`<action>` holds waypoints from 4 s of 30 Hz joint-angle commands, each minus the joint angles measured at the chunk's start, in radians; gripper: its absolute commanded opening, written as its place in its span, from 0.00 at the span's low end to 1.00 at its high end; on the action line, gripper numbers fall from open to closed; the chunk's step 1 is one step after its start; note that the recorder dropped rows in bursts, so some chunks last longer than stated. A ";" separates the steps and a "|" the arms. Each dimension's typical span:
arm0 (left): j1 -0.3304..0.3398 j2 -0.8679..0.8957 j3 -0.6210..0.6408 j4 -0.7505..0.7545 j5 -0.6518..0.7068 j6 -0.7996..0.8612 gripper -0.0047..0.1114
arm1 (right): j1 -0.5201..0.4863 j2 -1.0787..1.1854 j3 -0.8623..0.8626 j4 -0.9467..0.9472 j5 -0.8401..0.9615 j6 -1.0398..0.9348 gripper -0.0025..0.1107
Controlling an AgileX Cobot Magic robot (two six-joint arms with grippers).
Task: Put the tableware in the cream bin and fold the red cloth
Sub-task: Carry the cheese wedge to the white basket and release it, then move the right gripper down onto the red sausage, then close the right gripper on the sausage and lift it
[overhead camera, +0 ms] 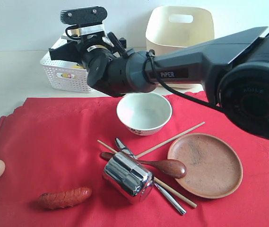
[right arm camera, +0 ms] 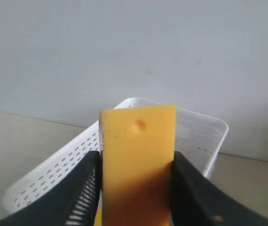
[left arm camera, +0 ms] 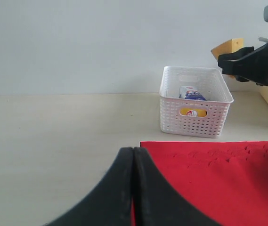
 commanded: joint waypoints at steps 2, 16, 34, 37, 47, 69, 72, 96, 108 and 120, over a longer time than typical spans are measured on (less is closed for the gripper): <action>0.001 -0.006 0.003 0.001 -0.002 0.003 0.04 | -0.004 -0.001 -0.003 -0.013 -0.039 -0.004 0.45; 0.001 -0.006 0.003 0.001 -0.002 0.003 0.04 | -0.002 0.013 -0.003 -0.019 -0.021 -0.007 0.65; 0.001 -0.006 0.003 0.001 -0.002 0.003 0.04 | -0.002 -0.113 -0.003 0.827 -0.031 -0.992 0.61; 0.001 -0.006 0.003 0.001 -0.002 0.003 0.04 | 0.003 -0.137 -0.001 0.851 -0.033 -1.056 0.53; 0.001 -0.006 0.003 0.001 -0.002 0.003 0.04 | 0.115 -0.157 -0.001 0.851 -0.124 -1.247 0.02; 0.001 -0.006 0.003 0.001 -0.002 0.003 0.04 | 0.192 -0.212 0.172 0.829 0.624 -1.185 0.02; 0.001 -0.006 0.003 0.001 -0.002 0.003 0.04 | 0.135 -0.255 0.230 0.704 0.844 -1.058 0.02; 0.001 -0.006 0.003 0.001 -0.002 0.003 0.04 | 0.123 -0.264 0.127 -0.534 1.467 -0.155 0.32; 0.001 -0.006 0.003 0.001 -0.002 0.003 0.04 | 0.202 -0.208 0.127 -0.563 1.500 -0.189 0.46; 0.001 -0.006 0.003 0.001 -0.002 0.003 0.04 | 0.202 -0.122 0.127 -0.622 1.493 -0.201 0.26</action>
